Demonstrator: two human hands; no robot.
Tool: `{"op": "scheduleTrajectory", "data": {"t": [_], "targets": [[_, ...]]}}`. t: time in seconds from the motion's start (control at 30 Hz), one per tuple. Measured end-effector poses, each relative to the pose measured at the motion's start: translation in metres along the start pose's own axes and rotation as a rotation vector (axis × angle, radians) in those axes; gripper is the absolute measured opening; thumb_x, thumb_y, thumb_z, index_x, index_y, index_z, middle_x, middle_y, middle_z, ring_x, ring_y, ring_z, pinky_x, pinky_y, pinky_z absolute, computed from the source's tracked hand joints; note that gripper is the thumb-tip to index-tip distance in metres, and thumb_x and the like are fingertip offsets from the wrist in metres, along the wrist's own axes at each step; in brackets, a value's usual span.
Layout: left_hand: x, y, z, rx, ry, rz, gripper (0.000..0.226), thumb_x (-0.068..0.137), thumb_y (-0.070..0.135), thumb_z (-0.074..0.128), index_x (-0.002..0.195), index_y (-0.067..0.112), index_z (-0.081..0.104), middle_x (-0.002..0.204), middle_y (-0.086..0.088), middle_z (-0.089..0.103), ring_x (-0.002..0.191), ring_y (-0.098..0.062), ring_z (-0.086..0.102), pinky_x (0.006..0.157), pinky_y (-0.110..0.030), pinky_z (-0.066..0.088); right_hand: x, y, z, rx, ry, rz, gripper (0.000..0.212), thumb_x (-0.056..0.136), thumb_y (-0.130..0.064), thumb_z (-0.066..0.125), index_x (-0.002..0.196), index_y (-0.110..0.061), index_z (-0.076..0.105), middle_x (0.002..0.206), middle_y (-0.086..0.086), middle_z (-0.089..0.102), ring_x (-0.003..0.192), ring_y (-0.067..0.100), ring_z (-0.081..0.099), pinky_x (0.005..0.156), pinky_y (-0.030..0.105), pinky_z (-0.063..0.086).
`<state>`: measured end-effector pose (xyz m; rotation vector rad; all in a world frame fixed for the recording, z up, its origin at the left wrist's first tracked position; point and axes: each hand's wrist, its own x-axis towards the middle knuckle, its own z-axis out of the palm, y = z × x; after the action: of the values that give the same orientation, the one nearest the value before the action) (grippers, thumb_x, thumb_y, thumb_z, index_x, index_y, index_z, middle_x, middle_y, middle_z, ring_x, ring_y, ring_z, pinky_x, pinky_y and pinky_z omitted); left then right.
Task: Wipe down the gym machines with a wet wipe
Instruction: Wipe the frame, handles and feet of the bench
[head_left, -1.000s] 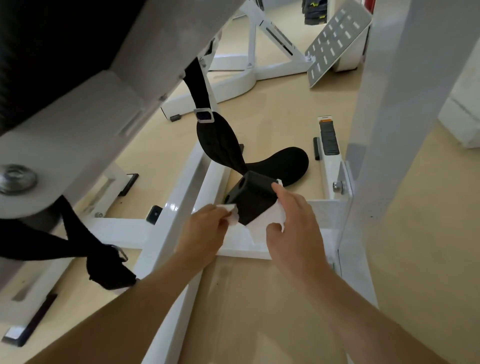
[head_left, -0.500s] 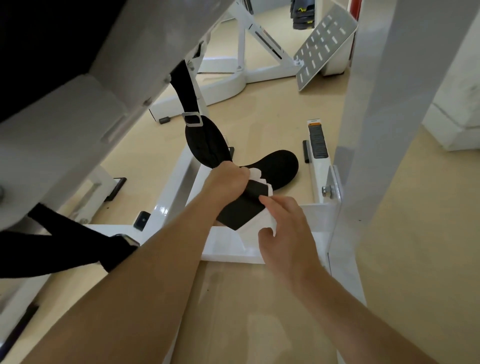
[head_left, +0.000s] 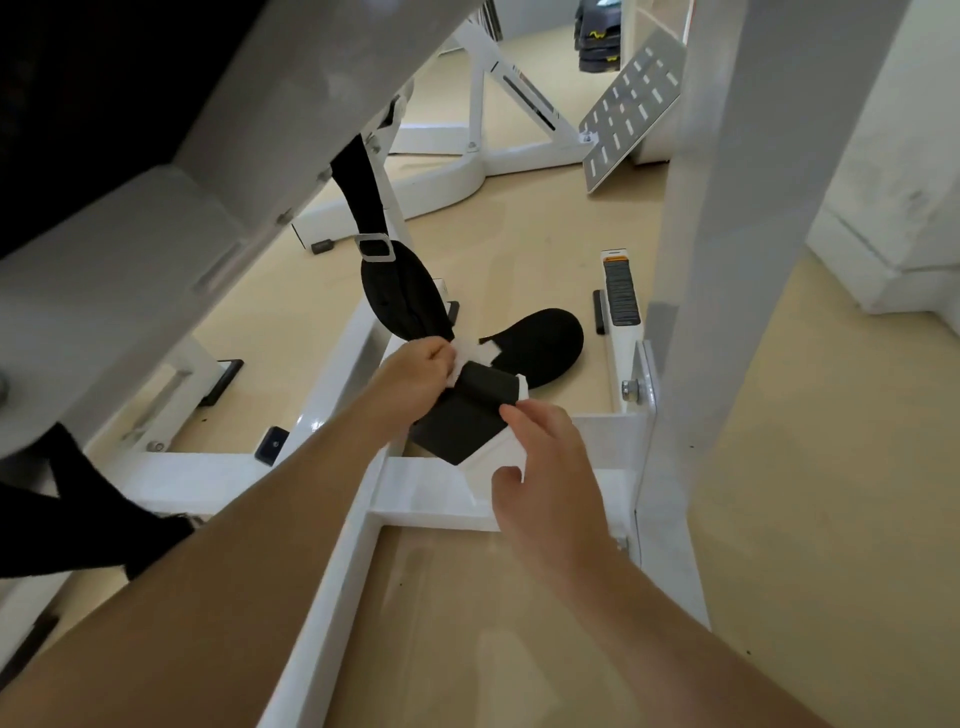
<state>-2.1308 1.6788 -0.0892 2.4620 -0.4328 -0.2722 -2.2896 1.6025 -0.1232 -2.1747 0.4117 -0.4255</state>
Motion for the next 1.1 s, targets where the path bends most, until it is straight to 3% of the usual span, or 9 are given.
{"op": "scheduleTrajectory", "data": {"t": [0.13,0.27,0.37,0.47,0.6,0.67,0.73,0.9,1.1], "targets": [[-0.004,-0.014,-0.002,0.154,0.176,-0.113,0.030,0.100,0.021,0.040,0.083,0.008,0.061,0.082,-0.009,0.058,0.070,-0.017,0.049,0.063,-0.026,0.039,-0.017,0.009,0.005,0.013,-0.071,0.020,0.059,0.094,-0.008,0.053,0.148,-0.024,0.034,0.157,-0.018,0.019,0.141,0.003,0.026,0.109,0.015,0.033],[-0.019,0.042,0.017,0.052,0.306,0.292,0.021,0.099,0.030,0.047,0.098,0.020,0.065,0.088,0.006,0.064,0.076,-0.007,0.053,0.070,-0.022,0.043,-0.023,0.018,0.005,0.244,0.055,0.199,0.053,0.091,-0.001,0.051,0.138,-0.024,0.045,0.135,-0.013,0.043,0.123,0.002,0.044,0.094,0.013,0.045],[-0.033,0.056,0.053,0.574,0.091,0.568,0.019,0.097,0.033,0.049,0.095,0.028,0.067,0.084,0.009,0.064,0.087,-0.014,0.061,0.095,-0.031,0.043,-0.028,0.024,0.003,0.322,0.098,0.309,0.044,0.091,-0.002,0.049,0.129,-0.024,0.054,0.117,-0.016,0.049,0.100,-0.003,0.051,0.079,0.006,0.042],[-0.042,0.038,0.078,0.962,0.021,0.685,0.016,0.092,0.024,0.058,0.108,0.028,0.060,0.094,0.007,0.067,0.099,-0.013,0.062,0.118,-0.043,0.016,-0.037,0.032,-0.003,0.332,0.085,0.357,0.038,0.092,-0.002,0.048,0.119,-0.023,0.061,0.115,-0.014,0.055,0.103,0.001,0.054,0.092,0.017,0.046],[-0.036,0.044,0.068,1.119,-0.029,0.736,0.023,0.092,0.022,0.060,0.115,0.024,0.058,0.084,0.005,0.066,0.081,-0.011,0.061,0.115,-0.045,0.022,-0.046,0.051,-0.013,0.357,0.068,0.469,0.039,0.087,0.002,0.045,0.105,-0.026,0.065,0.103,-0.020,0.059,0.098,0.001,0.058,0.091,0.026,0.050],[-0.032,0.057,0.069,1.154,-0.081,0.689,0.017,0.095,0.028,0.059,0.111,0.021,0.056,0.070,0.005,0.055,0.064,-0.010,0.049,0.082,-0.032,0.045,-0.048,0.061,-0.015,0.357,0.112,0.509,0.035,0.087,0.003,0.047,0.096,-0.025,0.067,0.097,-0.018,0.062,0.090,0.001,0.060,0.085,0.022,0.050],[-0.029,0.066,0.085,1.076,-0.139,0.639,0.013,0.095,0.026,0.057,0.106,0.018,0.056,0.068,0.004,0.049,0.060,-0.011,0.044,0.062,-0.028,0.037,-0.048,0.071,-0.017,0.376,0.176,0.548,0.030,0.088,0.002,0.051,0.087,-0.022,0.070,0.088,-0.013,0.067,0.083,0.008,0.064,0.075,0.021,0.048],[-0.026,0.080,0.110,0.575,-0.278,0.372,0.016,0.096,0.016,0.047,0.106,0.015,0.059,0.076,0.002,0.051,0.069,-0.014,0.052,0.062,-0.028,0.044,-0.047,0.082,-0.031,0.481,0.266,0.626,0.034,0.080,0.008,0.046,0.074,-0.015,0.071,0.071,0.000,0.068,0.066,0.022,0.064,0.056,0.026,0.046],[-0.041,0.076,0.117,0.378,-0.065,0.299,0.026,0.096,0.016,0.045,0.113,0.023,0.065,0.079,0.005,0.055,0.070,-0.014,0.052,0.055,-0.024,0.035,-0.040,0.075,-0.038,0.579,0.324,0.653,0.036,0.077,0.011,0.040,0.069,-0.009,0.069,0.067,0.003,0.065,0.059,0.020,0.060,0.061,0.033,0.050]]}}
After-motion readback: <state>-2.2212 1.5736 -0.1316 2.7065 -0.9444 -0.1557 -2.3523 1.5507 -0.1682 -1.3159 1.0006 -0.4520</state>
